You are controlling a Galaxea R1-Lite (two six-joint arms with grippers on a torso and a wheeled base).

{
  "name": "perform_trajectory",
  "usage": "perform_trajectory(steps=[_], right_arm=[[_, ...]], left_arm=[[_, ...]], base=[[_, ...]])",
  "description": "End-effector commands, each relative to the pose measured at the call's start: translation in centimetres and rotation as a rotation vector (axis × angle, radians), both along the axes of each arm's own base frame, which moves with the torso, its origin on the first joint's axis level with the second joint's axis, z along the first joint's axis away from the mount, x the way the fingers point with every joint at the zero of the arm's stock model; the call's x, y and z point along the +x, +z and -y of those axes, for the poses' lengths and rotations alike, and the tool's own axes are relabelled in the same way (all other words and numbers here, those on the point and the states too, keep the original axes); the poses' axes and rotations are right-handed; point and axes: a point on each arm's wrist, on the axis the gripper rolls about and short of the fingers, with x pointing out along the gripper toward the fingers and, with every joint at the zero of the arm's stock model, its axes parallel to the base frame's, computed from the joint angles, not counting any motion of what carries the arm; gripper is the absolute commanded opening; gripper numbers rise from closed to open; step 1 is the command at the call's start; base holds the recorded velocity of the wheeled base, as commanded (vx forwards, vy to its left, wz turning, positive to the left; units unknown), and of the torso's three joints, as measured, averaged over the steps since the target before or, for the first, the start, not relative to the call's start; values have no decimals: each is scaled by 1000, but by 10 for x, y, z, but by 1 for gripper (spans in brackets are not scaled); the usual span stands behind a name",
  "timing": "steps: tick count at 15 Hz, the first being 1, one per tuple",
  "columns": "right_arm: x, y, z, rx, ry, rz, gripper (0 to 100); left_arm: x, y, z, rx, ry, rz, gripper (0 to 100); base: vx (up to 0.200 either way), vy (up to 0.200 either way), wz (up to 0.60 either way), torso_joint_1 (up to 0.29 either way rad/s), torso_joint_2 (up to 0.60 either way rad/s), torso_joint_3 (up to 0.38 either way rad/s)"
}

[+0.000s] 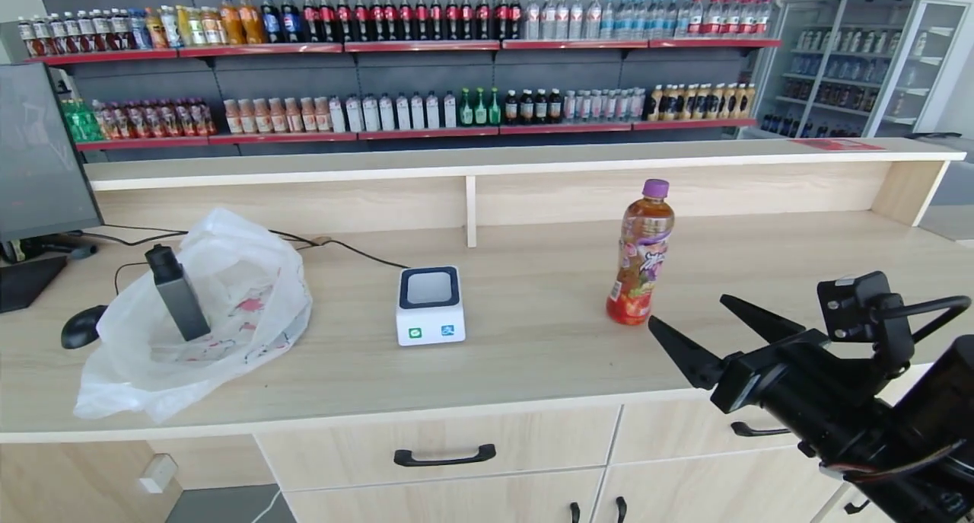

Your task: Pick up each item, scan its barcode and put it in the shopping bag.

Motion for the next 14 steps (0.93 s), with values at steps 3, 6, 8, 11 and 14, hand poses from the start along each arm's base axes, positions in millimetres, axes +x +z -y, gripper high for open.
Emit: perform_trajectory(steps=[3,6,8,11,14], right_arm=[[5,-8,-1,-18,-7,-29,100],[6,-14,-2,-31,-6,-55,100],[8,-17,-3,-37,-4,-66,100],[10,-21,-7,-44,5,-81,100],[12,-26,-9,-52,8,-100,100]], left_arm=[[0,0,0,-1,1,2,0],[0,0,0,-1,1,2,0],[0,0,0,-1,1,2,0],[0,0,0,1,1,0,0],[0,0,0,1,-1,0,0]], base=[[133,-200,0,2,4,2],[200,-200,0,-7,-2,2],[0,0,0,0,0,0],[0,0,0,0,0,0],[0,0,0,0,0,0]])
